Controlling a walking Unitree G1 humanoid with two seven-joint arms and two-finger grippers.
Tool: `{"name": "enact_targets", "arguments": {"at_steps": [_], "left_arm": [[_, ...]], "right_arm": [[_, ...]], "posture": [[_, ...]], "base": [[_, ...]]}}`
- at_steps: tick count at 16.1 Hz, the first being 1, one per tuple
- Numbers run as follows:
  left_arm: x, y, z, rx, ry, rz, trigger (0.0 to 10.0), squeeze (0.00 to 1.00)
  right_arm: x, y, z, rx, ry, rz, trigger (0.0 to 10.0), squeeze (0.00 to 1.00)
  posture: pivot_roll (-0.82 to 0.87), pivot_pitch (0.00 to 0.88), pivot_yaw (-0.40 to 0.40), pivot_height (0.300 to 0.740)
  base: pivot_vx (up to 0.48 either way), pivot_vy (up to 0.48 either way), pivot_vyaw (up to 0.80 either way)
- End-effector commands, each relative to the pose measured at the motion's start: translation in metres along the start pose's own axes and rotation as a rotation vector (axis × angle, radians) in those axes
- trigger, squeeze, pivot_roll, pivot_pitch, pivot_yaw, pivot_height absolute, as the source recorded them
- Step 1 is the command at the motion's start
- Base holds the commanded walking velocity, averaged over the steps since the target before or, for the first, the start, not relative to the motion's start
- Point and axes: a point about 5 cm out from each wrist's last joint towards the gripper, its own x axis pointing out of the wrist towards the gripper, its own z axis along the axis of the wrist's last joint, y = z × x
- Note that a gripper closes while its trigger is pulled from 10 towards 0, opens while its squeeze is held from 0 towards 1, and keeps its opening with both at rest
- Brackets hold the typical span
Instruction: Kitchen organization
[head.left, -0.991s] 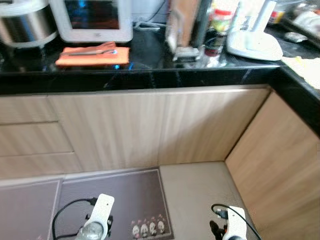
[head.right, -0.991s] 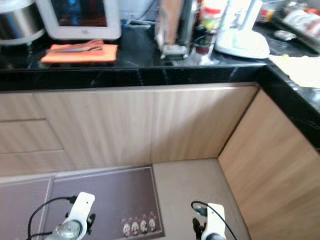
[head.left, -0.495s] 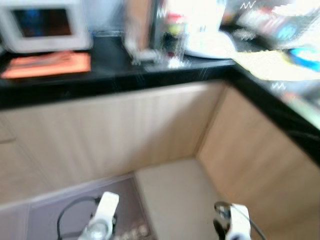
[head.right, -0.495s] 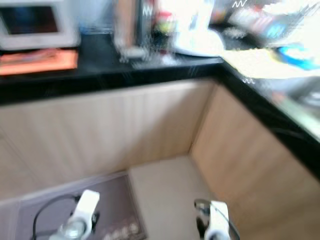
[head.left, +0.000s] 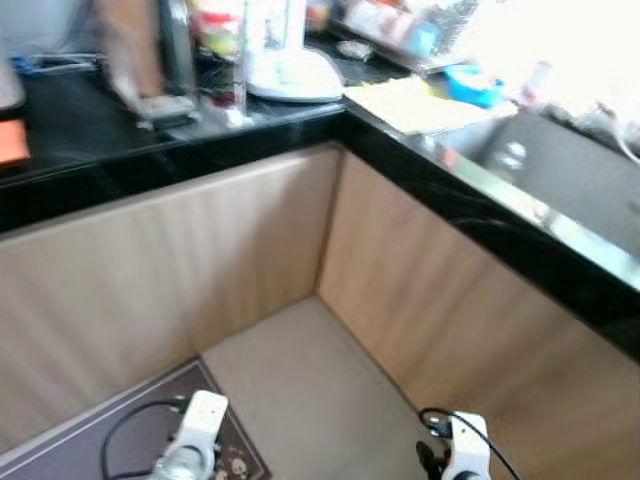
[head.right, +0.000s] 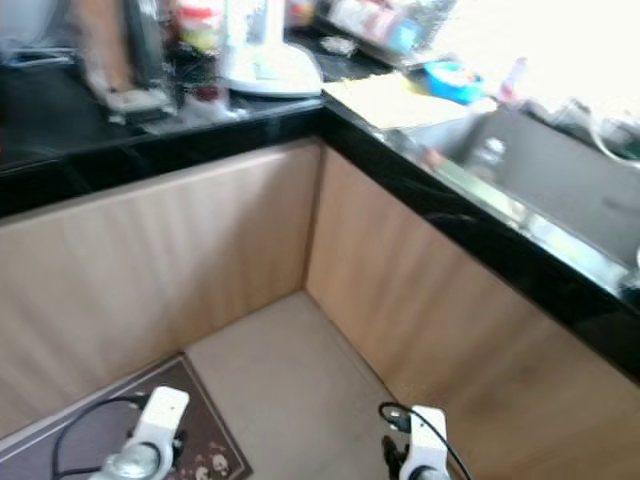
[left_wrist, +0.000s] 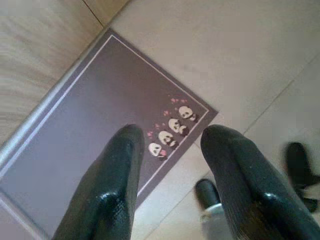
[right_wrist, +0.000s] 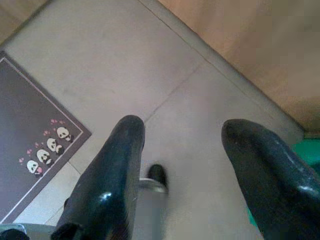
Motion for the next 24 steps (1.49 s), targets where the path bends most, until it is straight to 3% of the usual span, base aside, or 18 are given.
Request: {"name": "enact_targets", "arguments": {"at_steps": [1,16,19,24], "left_arm": [[0.0005,-0.0104,0.0025,-0.006,-0.005,-0.024,10.0,0.00],[0.0004,-0.0120,0.0027,-0.006,-0.008,-0.029,10.0,0.00],[0.0005,-0.0116,0.0028,0.004,-0.008,-0.026,10.0,0.00],[0.0005,-0.0106,0.0029,0.005,-0.007,-0.025,10.0,0.00]], "right_arm": [[-0.0015,-0.0085,-0.0003,-0.004,0.004,-0.023,10.0,0.00],[-0.0023,-0.0101,-0.0025,-0.008,0.010,-0.023,10.0,0.00],[-0.0023,-0.0103,-0.0025,-0.010,0.010,-0.023,10.0,0.00],[-0.0022,-0.0101,-0.0021,-0.010,0.010,-0.023,10.0,0.00]], "posture": [[-0.01,0.000,-0.059,0.740],[-0.02,0.000,-0.062,0.740],[-0.02,0.000,-0.062,0.740],[-0.02,0.000,-0.061,0.740]], "base": [[0.000,0.000,-0.68],[0.000,0.000,-0.67],[0.000,-0.405,-0.66],[0.000,0.000,-0.66]]}}
